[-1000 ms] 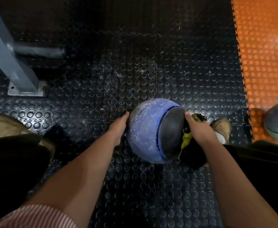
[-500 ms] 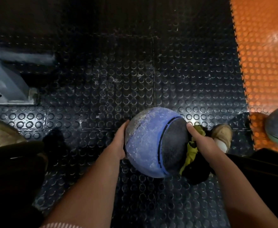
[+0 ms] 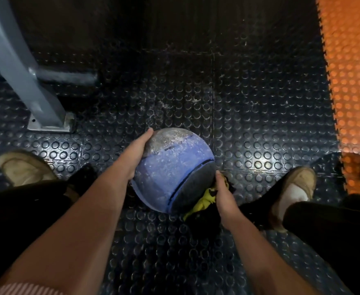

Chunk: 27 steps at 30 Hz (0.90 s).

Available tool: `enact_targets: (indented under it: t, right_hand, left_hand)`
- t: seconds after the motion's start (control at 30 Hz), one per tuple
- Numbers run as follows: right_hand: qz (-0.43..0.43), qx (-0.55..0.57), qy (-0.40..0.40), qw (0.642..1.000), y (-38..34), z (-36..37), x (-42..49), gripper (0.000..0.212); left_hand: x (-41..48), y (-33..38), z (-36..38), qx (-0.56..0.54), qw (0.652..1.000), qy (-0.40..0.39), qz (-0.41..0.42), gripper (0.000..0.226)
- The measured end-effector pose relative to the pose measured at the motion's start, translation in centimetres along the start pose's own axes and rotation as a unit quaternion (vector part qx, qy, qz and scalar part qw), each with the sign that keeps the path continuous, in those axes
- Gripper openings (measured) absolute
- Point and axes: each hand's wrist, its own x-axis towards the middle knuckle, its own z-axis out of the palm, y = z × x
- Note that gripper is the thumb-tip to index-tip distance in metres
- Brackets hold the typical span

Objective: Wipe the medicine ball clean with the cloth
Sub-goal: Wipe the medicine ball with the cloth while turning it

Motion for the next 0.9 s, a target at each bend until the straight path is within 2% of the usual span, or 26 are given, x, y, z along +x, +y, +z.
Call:
enact_targets:
  t: [0.03, 0.07, 0.13, 0.17, 0.23, 0.37, 0.5, 0.6, 0.7, 0.8, 0.9]
  right_hand:
    - [-0.008, -0.009, 0.028, 1.0, -0.1, 0.3, -0.1, 0.061]
    - [-0.028, -0.025, 0.065, 0.997, -0.3, 0.5, -0.3, 0.062]
    - [-0.132, -0.074, 0.136, 0.979, -0.9, 0.7, -0.9, 0.063]
    - [-0.191, -0.091, 0.145, 0.967, -1.4, 0.9, -1.5, 0.056]
    - [-0.255, -0.099, 0.133, 0.953, -2.1, 1.4, -2.7, 0.039]
    - [-0.349, -0.194, 0.096, 0.912, -3.9, 3.1, -5.3, 0.04]
    - [-0.389, -0.361, 0.108, 0.841, -4.5, 4.8, -7.0, 0.03]
    - [-0.397, -0.372, 0.111, 0.832, -3.3, 4.6, -7.3, 0.035]
    - [-0.443, -0.35, 0.125, 0.816, -2.7, 4.2, -7.4, 0.032]
    - [-0.509, -0.327, 0.144, 0.783, -4.3, 4.7, -7.5, 0.032]
    - [-0.534, -0.396, 0.12, 0.738, -5.7, 6.0, -7.4, 0.035]
  left_hand:
    - [0.2, -0.3, -0.1, 0.019, 0.999, 0.036, 0.016, 0.063]
    - [0.0, -0.6, 0.1, 0.046, 0.993, 0.095, 0.061, 0.059]
    - [-1.1, -0.7, 0.9, 0.112, 0.947, 0.219, 0.207, 0.034]
    - [-2.0, -0.7, 1.5, 0.142, 0.916, 0.259, 0.271, 0.028]
    - [-3.5, -0.7, 3.0, 0.159, 0.886, 0.284, 0.33, 0.025]
    - [-3.5, -1.8, 4.0, 0.194, 0.876, 0.284, 0.338, 0.029]
    - [-3.6, -1.9, 3.4, 0.195, 0.882, 0.292, 0.314, 0.028]
    - [-3.7, -1.6, 4.0, 0.172, 0.892, 0.311, 0.281, 0.022]
    - [-4.0, -2.9, 5.1, 0.176, 0.865, 0.35, 0.315, 0.014]
    - [-4.1, -4.1, 5.1, 0.178, 0.835, 0.36, 0.376, 0.015]
    - [-4.0, -3.9, 3.9, 0.199, 0.843, 0.319, 0.384, 0.025]
